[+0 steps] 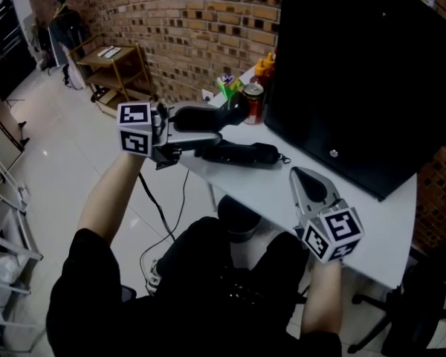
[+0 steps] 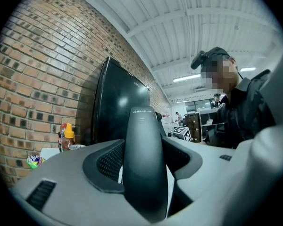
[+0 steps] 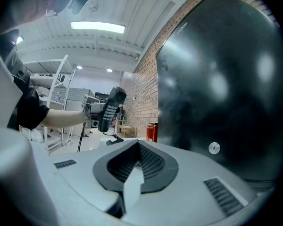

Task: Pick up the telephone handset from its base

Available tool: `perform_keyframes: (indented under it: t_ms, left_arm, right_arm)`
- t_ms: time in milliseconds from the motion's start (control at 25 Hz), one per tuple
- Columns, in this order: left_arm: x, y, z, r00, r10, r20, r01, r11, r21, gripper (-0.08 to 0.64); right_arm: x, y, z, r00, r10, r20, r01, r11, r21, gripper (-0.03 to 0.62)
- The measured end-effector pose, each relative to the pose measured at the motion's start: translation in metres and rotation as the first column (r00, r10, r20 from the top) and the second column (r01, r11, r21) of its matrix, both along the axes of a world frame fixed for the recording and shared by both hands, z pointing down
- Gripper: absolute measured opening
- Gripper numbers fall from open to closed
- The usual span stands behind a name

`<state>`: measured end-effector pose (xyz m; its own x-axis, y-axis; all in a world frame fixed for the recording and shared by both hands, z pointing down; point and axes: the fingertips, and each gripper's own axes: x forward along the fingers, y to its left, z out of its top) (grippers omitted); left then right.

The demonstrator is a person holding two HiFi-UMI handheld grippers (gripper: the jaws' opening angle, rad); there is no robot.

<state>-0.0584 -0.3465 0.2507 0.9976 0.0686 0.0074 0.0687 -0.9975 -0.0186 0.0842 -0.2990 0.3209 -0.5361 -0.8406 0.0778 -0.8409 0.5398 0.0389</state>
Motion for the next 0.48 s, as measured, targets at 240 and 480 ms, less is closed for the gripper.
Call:
perform_keyframes:
  t_ms: [240, 480]
  left_arm:
    - [-0.0012, -0.0040, 0.0031, 1.000, -0.007, 0.004, 0.007, 1.000, -0.005, 0.256]
    - [-0.0044, -0.0068, 0.0062, 1.000, -0.021, 0.006, 0.021, 1.000, -0.010, 0.256]
  right_arm:
    - [-0.0016, -0.0009, 0.0010, 1.000, -0.004, -0.017, 0.004, 1.000, 0.005, 0.008]
    - [0.0007, -0.0020, 0.0031, 1.000, -0.017, 0.005, 0.017, 1.000, 0.002, 0.008]
